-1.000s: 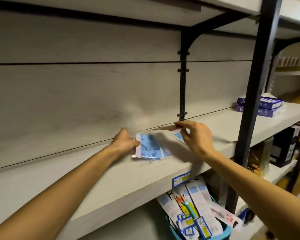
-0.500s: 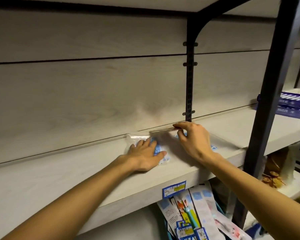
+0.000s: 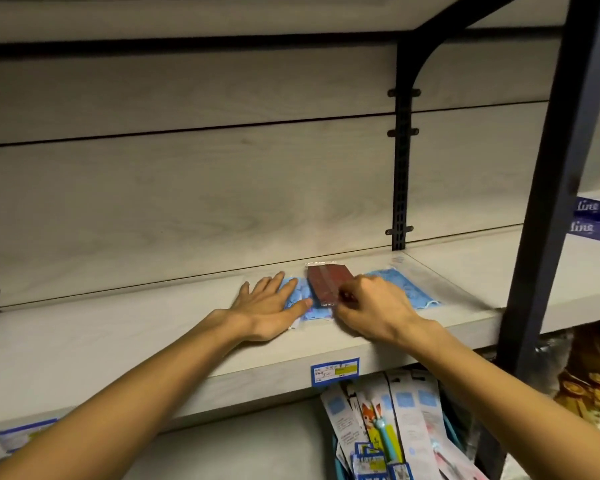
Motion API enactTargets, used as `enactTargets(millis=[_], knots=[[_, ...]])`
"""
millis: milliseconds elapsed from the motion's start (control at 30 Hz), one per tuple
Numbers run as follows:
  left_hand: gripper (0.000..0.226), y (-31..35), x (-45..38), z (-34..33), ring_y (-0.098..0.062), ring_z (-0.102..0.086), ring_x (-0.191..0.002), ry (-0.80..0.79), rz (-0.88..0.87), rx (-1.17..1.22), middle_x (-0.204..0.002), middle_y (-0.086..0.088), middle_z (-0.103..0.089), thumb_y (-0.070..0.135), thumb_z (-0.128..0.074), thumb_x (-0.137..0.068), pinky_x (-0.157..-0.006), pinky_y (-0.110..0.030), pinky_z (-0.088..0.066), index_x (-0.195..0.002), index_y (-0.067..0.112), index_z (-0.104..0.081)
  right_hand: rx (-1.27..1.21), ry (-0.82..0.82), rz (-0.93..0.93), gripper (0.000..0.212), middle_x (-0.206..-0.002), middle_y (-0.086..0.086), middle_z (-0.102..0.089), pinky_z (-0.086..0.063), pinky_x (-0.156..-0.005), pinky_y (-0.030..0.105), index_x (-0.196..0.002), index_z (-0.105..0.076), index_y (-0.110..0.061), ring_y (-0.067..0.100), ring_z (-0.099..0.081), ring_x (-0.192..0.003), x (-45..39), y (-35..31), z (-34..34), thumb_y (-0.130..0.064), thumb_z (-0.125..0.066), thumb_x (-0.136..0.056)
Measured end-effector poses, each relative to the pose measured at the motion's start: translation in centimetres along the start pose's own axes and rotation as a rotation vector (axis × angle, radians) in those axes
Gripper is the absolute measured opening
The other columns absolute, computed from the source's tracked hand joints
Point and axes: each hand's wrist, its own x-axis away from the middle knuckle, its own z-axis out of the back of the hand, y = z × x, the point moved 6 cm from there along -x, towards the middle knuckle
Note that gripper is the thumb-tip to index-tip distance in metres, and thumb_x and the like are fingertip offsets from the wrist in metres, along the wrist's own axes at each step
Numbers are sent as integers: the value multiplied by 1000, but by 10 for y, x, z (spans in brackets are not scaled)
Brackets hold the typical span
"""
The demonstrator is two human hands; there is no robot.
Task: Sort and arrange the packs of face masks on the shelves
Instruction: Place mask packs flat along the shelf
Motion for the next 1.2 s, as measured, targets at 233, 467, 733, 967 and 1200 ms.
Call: enactTargets(millis=[233,467,733,967,1200], knots=[[76,-5,-1,-9,-20,8,-155,-60,63,-13,-168,6,7,76,-10,-94,-124,-54,0,-159,39,5,-20,-101,3,39,-84,-4,-67,-49,-66,30,-91,-65,-27,16,-62,-75,-3,-14,-6,-63,-52,-88],[74,-46,20,-3,-20,0,-156,-63,116,-31,-169,6,1,73,-13,-96,-124,-51,-5,-160,37,-2,-28,-86,100,37,-81,-4,-65,-55,-77,34,-88,-64,-25,15,-62,-72,-11,-64,-16,-60,-52,-92],[67,-132,74,3,-21,-21,-151,-21,168,10,-165,8,-23,69,-27,-96,-121,-54,-13,-156,39,-25,-127,-68,196,42,-86,7,-70,-51,-67,36,-92,-69,-20,30,-62,-74,-24,-139,-30,-54,-45,-94],[65,-211,133,13,-20,-31,-146,-35,277,-34,-162,9,-31,65,-32,-96,-123,-52,-12,-154,35,-31,-115,-109,236,44,-83,-1,-69,-52,-65,34,-91,-67,-23,22,-63,-72,-27,-162,-42,-64,-48,-90],[87,-197,134,24,-19,-11,-154,73,174,0,-168,6,-7,83,-25,-88,-125,-47,-7,-159,36,-12,35,-39,141,45,-86,-1,-70,-54,-70,33,-89,-67,-23,22,-64,-75,-17,-152,-35,-65,-50,-84]])
